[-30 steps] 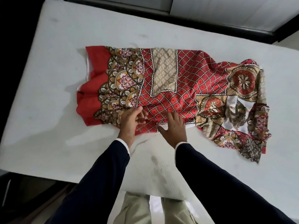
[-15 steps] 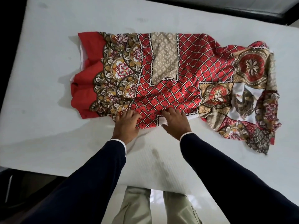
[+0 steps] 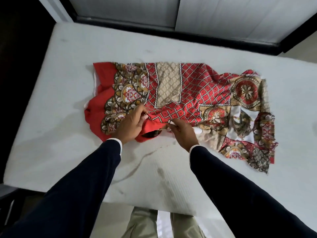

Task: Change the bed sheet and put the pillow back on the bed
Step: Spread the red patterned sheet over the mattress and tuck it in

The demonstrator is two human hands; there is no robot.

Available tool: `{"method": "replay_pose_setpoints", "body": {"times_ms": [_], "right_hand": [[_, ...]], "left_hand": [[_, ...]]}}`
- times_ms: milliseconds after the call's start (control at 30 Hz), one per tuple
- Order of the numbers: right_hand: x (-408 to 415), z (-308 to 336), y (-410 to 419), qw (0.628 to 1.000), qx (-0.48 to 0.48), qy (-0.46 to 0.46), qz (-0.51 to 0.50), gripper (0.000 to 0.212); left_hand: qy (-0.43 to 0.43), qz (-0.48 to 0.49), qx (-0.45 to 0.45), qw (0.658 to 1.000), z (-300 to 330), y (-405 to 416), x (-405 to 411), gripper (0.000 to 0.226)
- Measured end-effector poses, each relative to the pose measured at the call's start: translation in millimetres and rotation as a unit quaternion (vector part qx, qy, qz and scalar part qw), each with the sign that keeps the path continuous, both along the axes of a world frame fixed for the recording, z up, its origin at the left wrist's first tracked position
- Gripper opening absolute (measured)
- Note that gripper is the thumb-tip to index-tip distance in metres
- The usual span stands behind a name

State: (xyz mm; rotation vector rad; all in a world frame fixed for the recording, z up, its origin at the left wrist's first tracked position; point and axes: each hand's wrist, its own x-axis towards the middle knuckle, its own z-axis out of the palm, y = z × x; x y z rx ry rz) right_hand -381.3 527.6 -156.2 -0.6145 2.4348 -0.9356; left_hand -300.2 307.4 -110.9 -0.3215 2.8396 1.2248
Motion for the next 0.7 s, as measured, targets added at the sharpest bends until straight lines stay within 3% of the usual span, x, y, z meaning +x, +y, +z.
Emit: {"method": "replay_pose_setpoints", "body": {"times_ms": [100, 167, 233, 400, 567, 700], "right_hand": [[-23, 64, 6, 0.999, -0.032, -0.026, 0.02, 0.016], [-37, 101, 14, 0.998, -0.038, -0.038, 0.043, 0.011], [-49, 138, 23, 0.997, -0.029, 0.001, 0.073, 0.029], [-68, 193, 43, 0.982, 0.027, 0.152, 0.106, 0.045], [-86, 210, 69, 0.958, 0.097, 0.258, 0.084, 0.039], [-104, 199, 104, 0.955, 0.145, 0.26, 0.001, 0.035]], "left_hand": [[-0.048, -0.057, 0.009, 0.997, 55, -4, -23, 0.03], [-0.086, -0.125, -0.058, 0.987, 89, -4, -38, 0.06], [-0.073, -0.174, -0.15, 0.97, 124, 1, -52, 0.077], [-0.044, -0.212, -0.247, 0.945, 204, 19, -90, 0.057], [-0.069, -0.249, -0.167, 0.951, 261, 36, -109, 0.032], [0.048, -0.238, -0.168, 0.955, 310, 56, -115, 0.014]]}}
